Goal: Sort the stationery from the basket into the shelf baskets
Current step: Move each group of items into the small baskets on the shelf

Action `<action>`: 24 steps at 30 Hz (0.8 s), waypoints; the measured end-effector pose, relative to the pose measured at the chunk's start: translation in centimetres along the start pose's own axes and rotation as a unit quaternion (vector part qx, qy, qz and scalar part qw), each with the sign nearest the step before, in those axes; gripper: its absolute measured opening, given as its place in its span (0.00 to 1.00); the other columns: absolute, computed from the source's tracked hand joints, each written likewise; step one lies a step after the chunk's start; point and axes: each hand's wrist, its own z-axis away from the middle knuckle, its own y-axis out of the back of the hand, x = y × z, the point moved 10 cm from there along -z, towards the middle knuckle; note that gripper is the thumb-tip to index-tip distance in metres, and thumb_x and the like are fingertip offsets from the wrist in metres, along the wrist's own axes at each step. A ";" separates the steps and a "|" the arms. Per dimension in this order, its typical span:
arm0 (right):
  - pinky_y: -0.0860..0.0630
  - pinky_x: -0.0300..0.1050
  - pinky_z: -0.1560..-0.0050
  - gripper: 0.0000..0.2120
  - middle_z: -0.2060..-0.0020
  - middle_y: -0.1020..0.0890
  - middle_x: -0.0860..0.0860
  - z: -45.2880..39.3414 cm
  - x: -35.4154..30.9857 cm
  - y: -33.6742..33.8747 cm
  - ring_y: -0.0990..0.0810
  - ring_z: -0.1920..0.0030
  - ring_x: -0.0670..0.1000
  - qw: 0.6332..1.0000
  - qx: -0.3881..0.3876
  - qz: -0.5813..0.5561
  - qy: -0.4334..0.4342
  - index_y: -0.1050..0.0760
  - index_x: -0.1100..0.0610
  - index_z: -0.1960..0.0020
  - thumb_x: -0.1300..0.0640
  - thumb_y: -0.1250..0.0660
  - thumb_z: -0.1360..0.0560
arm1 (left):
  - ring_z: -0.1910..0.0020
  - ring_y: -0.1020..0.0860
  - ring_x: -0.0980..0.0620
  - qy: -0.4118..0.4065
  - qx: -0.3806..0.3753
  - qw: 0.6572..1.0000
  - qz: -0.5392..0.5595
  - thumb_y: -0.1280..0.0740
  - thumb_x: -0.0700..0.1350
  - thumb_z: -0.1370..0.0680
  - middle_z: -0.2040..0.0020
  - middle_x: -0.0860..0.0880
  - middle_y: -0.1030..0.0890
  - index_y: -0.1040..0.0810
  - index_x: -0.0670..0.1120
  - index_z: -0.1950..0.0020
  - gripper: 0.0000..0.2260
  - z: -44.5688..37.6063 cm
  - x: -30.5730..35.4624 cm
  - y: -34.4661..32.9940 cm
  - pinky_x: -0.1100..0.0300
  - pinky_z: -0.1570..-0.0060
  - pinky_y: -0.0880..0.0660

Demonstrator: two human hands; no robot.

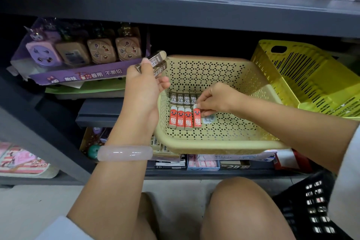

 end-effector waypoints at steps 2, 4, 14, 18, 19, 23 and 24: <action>0.19 0.35 0.62 0.04 0.64 0.18 0.53 0.2 -0.2 -0.1 0.18 0.67 0.45 1.000 -0.003 0.018 0.009 0.21 0.63 0.53 0.62 0.32 0.26 | 0.70 0.26 0.56 0.000 0.000 1.000 -0.001 0.48 0.46 0.17 0.59 0.47 0.25 0.33 0.41 0.45 0.10 0.0 0.0 -0.1 0.66 0.69 0.26; 0.20 0.34 0.64 0.05 0.65 0.19 0.51 0.4 -0.5 -0.4 0.18 0.67 0.45 0.999 -0.006 0.042 0.016 0.23 0.61 0.51 0.62 0.32 0.26 | 0.71 0.26 0.57 0.000 0.002 1.000 -0.003 0.48 0.47 0.18 0.60 0.47 0.25 0.33 0.41 0.44 0.10 0.0 -0.1 0.0 0.66 0.68 0.26; 0.23 0.39 0.62 0.15 0.63 0.21 0.45 1.6 -2.3 -1.6 0.22 0.65 0.42 0.965 -0.057 0.240 0.088 0.29 0.55 0.50 0.50 0.28 0.30 | 0.71 0.25 0.57 0.002 0.005 1.000 0.006 0.47 0.47 0.18 0.54 0.44 0.24 0.33 0.39 0.38 0.14 0.0 -0.2 0.1 0.67 0.70 0.26; 0.33 0.38 0.67 0.19 0.64 0.27 0.43 1.5 -2.4 -3.2 0.31 0.64 0.40 0.932 -0.061 0.335 0.124 0.33 0.53 0.54 0.45 0.27 0.33 | 0.72 0.26 0.57 -0.002 0.001 1.000 0.001 0.47 0.47 0.18 0.58 0.47 0.24 0.32 0.41 0.42 0.12 0.1 -0.2 -0.1 0.67 0.70 0.26; 0.34 0.37 0.67 0.19 0.64 0.28 0.43 1.4 -2.4 -3.3 0.32 0.64 0.40 0.931 -0.054 0.338 0.129 0.34 0.53 0.55 0.45 0.26 0.33 | 0.72 0.26 0.57 -0.004 0.000 1.000 -0.002 0.47 0.47 0.18 0.59 0.47 0.24 0.32 0.41 0.43 0.11 0.2 -0.1 -0.2 0.67 0.70 0.26; 0.34 0.38 0.68 0.19 0.64 0.28 0.43 1.3 -2.3 -3.1 0.31 0.65 0.40 0.930 -0.052 0.340 0.128 0.34 0.52 0.56 0.45 0.27 0.33 | 0.70 0.26 0.57 -0.004 -0.005 1.000 -0.008 0.47 0.46 0.18 0.59 0.47 0.25 0.32 0.41 0.44 0.10 0.3 -0.1 -0.4 0.68 0.70 0.26; 0.32 0.37 0.68 0.18 0.64 0.27 0.43 1.4 -2.4 -2.9 0.29 0.64 0.41 0.933 -0.051 0.332 0.130 0.33 0.53 0.55 0.45 0.28 0.32 | 0.70 0.26 0.57 -0.003 -0.008 1.000 -0.010 0.47 0.46 0.18 0.59 0.47 0.25 0.32 0.41 0.45 0.10 0.4 -0.1 -0.5 0.68 0.69 0.25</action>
